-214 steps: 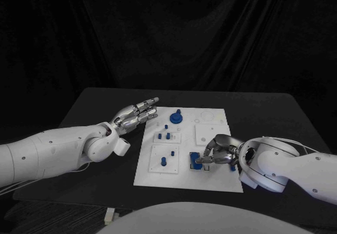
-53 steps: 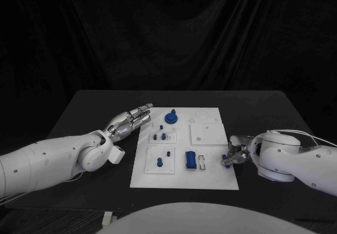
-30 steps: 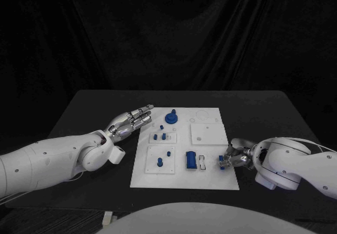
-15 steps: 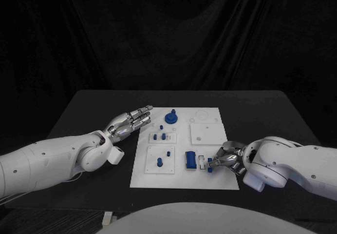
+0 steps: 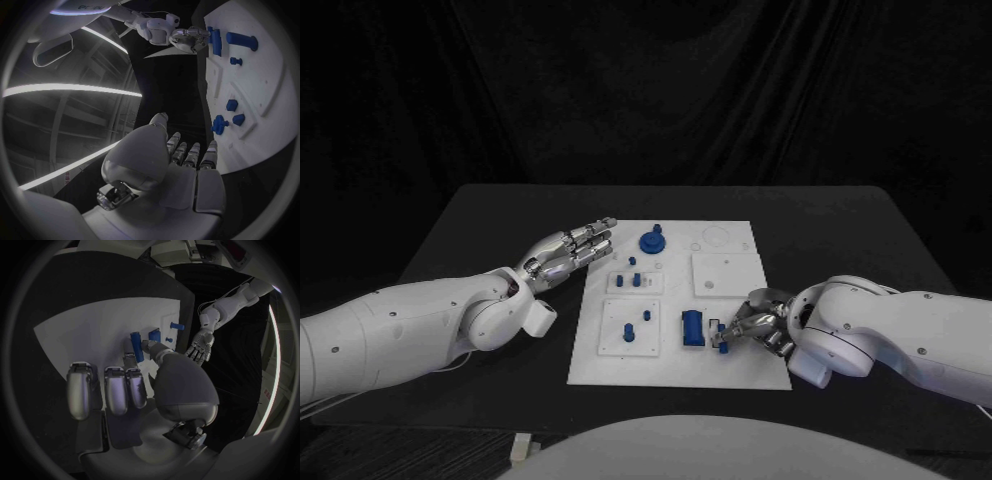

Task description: Assemble the parts on the task board

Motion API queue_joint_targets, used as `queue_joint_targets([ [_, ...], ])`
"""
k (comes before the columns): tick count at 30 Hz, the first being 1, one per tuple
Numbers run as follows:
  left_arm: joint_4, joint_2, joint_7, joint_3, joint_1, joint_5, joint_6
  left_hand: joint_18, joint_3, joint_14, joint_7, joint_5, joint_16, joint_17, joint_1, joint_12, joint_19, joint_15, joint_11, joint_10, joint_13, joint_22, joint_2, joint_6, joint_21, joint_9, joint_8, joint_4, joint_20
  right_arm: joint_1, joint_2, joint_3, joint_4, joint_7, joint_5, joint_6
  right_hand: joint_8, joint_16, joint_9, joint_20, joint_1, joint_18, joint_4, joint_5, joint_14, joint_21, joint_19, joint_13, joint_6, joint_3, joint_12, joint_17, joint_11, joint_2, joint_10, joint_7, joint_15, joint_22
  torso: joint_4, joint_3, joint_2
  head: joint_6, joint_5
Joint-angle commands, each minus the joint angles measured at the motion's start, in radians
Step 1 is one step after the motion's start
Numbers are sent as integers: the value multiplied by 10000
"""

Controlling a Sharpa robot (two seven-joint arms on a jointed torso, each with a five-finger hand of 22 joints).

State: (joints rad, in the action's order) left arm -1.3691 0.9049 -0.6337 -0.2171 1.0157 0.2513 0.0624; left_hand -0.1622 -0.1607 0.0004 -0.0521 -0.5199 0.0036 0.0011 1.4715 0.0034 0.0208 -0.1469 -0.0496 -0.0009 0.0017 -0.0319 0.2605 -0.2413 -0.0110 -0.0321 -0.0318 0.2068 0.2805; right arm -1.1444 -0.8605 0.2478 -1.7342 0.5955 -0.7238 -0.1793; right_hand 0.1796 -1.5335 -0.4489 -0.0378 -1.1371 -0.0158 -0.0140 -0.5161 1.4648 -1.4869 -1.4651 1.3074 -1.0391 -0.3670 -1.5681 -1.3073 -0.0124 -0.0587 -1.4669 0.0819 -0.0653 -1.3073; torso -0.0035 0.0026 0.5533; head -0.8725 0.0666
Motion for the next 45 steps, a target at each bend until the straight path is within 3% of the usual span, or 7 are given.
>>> queue_joint_targets([
  [1,-12,-23,-63,9,-13,3,181,-180,46,-4,-56,4,-36,-11,-4,-27,6,-68,-67,29,-9,-15,56,-29,-55,-18,-45,-14,74,-10,61,-1,85,251,-97,303,84,29,10,-17,88,-89,76,375,833,48,-607,2634,82,217,-27,-1420,82,107,-1039,-34,-62,-2306,3,2,0,-1,22],
  [15,37,-72,5,9,-20,3,274,-178,61,-4,-95,-1,-36,-11,-29,-26,25,-122,-76,31,-8,-35,68,-61,-68,-22,-51,-10,89,-9,215,-1,174,155,-302,118,296,35,-76,10,109,-94,238,1114,830,66,-600,2634,50,557,-27,-1401,138,231,-1039,-105,-99,-2301,1,3,-1,-1,22],
  [23,54,-101,38,9,-36,3,326,-178,74,-4,-104,-3,-36,-11,-35,-26,44,-160,-85,33,-8,-57,74,-69,-82,-22,-51,-14,98,-9,212,-1,144,100,-452,-101,566,23,-226,45,192,-99,391,1253,837,83,-594,2634,-10,754,-27,-1435,209,289,-1039,-182,-141,-2296,-7,-2,-6,-1,24],
  [31,55,-101,79,9,-54,3,364,-177,100,-4,-125,-18,-36,-11,-35,-25,70,-208,-90,33,-7,-80,80,-98,-100,-25,-55,-33,111,-9,222,-1,148,95,-480,-234,874,24,-414,74,334,-118,667,2001,837,156,-559,2634,121,1081,-27,-1434,243,336,-1039,-216,-161,-2270,0,1,-1,-1,17],
  [37,69,-111,93,9,-63,3,381,-176,105,-4,-131,-19,-36,-11,-35,-26,75,-215,-90,33,-8,-85,81,-102,-103,-25,-56,-36,113,-10,225,-2,134,106,-484,-263,1374,8,-810,80,678,-120,1123,3142,845,171,-556,2634,319,1645,-27,-1477,276,293,-1039,-248,-162,-2267,-2,-2,-2,-1,23],
  [41,70,-109,98,9,-66,3,386,-176,105,-4,-131,-19,-36,-11,-35,-26,75,-215,-90,33,-8,-85,81,-102,-103,-25,-56,-36,113,-10,220,-2,132,109,-484,-276,1563,4,-952,71,815,-119,1304,3580,847,172,-558,2634,396,1908,-27,-1489,282,252,-1039,-254,-153,-2267,-2,0,-5,-1,44],
  [45,66,-97,101,9,-68,3,377,-176,105,-4,-131,-19,-36,-11,-35,-26,75,-215,-90,33,-8,-85,81,-102,-103,-25,-56,-36,113,-10,220,-2,136,111,-485,-277,1655,4,-1019,71,863,-121,1377,3646,847,176,-556,2634,432,2039,-27,-1486,285,240,-1039,-258,-153,-2266,0,0,-6,-1,36],
])
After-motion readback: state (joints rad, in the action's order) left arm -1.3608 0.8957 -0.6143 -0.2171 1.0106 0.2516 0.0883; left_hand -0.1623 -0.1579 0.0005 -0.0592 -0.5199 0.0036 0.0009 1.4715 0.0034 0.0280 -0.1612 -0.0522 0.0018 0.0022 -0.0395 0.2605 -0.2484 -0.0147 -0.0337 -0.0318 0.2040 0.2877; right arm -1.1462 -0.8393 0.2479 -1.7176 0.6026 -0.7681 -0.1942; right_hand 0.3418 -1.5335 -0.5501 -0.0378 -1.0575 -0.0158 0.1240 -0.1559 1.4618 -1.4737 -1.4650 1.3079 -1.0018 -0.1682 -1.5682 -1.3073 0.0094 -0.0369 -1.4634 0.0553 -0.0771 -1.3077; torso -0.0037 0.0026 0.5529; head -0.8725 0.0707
